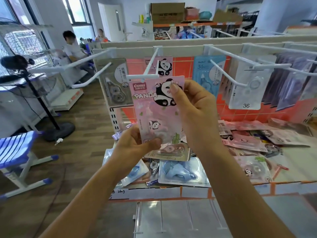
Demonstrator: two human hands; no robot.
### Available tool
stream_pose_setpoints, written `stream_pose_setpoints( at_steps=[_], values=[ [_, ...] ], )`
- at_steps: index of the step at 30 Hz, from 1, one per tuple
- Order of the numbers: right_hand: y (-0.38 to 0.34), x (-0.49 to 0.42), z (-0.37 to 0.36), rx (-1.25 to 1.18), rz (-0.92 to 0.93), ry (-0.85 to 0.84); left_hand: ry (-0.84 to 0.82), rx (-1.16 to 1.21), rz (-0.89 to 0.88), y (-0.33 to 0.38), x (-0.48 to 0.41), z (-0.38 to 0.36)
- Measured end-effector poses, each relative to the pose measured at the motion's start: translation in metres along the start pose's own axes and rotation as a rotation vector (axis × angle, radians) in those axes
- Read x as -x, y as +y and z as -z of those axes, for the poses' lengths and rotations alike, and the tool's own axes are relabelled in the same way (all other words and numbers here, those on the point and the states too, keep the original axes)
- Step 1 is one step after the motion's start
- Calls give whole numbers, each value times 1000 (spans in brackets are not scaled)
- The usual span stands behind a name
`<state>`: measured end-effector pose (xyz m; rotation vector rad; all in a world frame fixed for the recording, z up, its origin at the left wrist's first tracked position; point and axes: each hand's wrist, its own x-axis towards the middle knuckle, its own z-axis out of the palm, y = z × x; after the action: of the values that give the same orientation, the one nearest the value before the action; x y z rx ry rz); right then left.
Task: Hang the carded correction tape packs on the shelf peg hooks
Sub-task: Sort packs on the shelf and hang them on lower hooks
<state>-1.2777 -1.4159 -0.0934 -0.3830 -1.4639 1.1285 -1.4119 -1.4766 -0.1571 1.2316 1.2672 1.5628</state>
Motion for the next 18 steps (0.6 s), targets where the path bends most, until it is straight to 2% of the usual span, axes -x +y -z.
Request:
stream_pose_setpoints(
  at_steps=[6,12,18],
  values=[
    [-3,3,-6,85,8,43,-37,32,-31,-2,6,2],
    [3,-5,-9,78,-82,76,-21,65,-46,-7,4,6],
    [41,-30,-8,186,-145,155,80,60,-48,-15,-22,4]
  ],
)
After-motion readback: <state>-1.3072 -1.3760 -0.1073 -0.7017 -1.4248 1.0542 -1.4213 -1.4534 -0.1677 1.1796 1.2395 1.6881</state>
